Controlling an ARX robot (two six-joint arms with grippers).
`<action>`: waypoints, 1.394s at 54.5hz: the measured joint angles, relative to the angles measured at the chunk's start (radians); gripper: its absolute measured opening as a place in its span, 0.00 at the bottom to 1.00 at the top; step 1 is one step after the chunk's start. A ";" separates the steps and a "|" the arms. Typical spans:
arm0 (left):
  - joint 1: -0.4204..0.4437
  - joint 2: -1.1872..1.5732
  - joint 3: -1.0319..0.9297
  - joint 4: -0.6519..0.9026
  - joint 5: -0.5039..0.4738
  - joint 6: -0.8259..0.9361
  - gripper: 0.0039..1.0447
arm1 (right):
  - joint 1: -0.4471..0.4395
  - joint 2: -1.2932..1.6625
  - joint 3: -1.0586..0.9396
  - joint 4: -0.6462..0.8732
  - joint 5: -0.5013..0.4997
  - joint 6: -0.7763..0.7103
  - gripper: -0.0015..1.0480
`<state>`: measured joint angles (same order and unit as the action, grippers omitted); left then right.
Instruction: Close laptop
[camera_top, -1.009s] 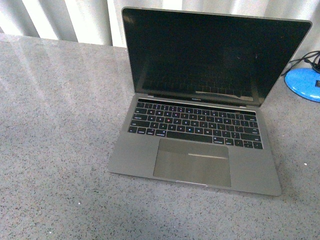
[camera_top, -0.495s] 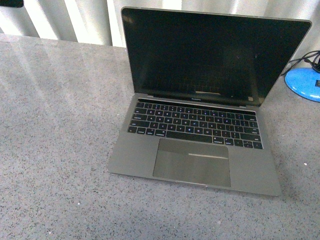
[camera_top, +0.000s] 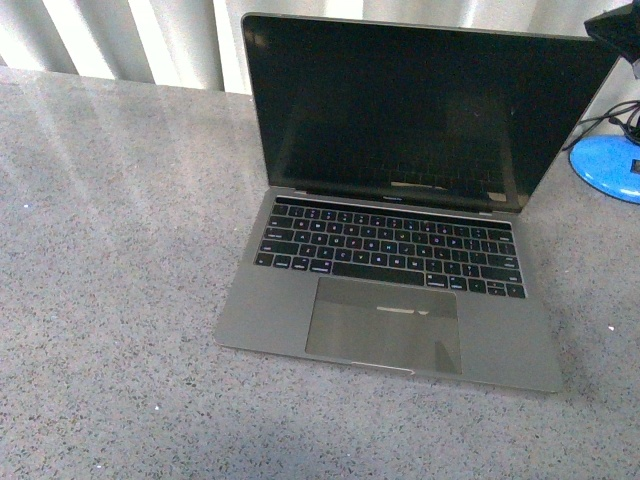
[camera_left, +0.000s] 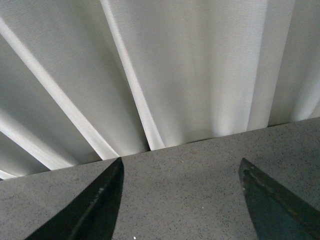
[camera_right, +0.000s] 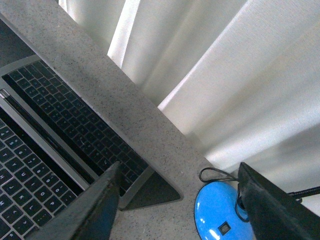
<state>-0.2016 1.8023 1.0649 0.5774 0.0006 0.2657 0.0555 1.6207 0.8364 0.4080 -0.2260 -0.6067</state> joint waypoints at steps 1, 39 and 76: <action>-0.001 0.012 0.020 -0.006 0.005 0.004 0.63 | 0.002 0.003 0.008 -0.004 -0.005 -0.003 0.57; -0.165 0.171 0.222 -0.218 0.186 0.159 0.03 | 0.009 0.101 0.153 -0.103 -0.073 -0.127 0.01; -0.172 0.223 0.282 -0.263 0.216 0.198 0.03 | -0.002 0.123 0.146 -0.106 -0.109 -0.129 0.01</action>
<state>-0.3737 2.0251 1.3468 0.3141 0.2169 0.4641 0.0532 1.7435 0.9821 0.3019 -0.3351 -0.7353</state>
